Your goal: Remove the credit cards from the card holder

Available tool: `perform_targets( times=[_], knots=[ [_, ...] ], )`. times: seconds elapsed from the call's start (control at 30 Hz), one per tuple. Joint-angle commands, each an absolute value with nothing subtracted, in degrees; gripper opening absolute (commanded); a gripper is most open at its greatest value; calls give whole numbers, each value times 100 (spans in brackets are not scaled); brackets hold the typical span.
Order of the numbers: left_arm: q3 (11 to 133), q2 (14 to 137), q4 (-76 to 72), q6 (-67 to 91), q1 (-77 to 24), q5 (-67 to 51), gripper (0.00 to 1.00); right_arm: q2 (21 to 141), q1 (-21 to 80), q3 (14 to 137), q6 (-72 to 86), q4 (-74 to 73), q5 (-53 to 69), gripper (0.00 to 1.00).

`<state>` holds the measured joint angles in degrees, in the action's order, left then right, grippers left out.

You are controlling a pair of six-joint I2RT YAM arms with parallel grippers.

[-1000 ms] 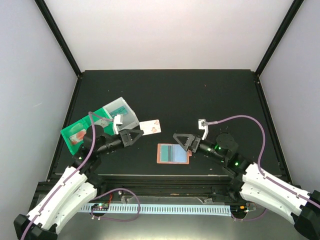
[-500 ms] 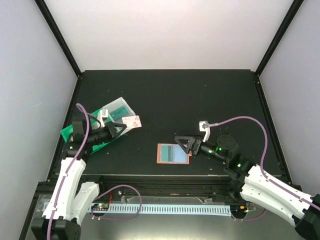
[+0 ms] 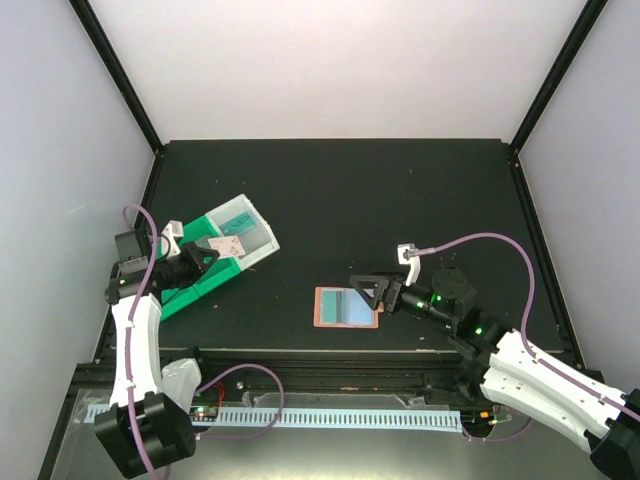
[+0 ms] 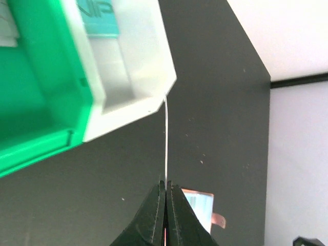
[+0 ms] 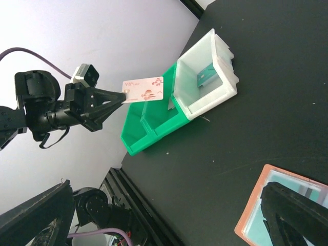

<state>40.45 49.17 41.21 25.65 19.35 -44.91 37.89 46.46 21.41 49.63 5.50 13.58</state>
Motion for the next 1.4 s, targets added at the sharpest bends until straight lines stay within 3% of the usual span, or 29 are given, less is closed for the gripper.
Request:
perform_targets(
  times=[0.0,0.57,1.37],
  knots=[
    [4463,4992,4547,2034,2431,-4386,2,3710,4621,2250,4798,456,1196,100],
    [4664,5699,4132,1777,2703,-2739,2,3930,4618,2416,4650,340,1208,100],
    [5059,7630,3196,2208,2698,-3005,2,4088,4614,2909,4063,-79,743,100]
  ],
)
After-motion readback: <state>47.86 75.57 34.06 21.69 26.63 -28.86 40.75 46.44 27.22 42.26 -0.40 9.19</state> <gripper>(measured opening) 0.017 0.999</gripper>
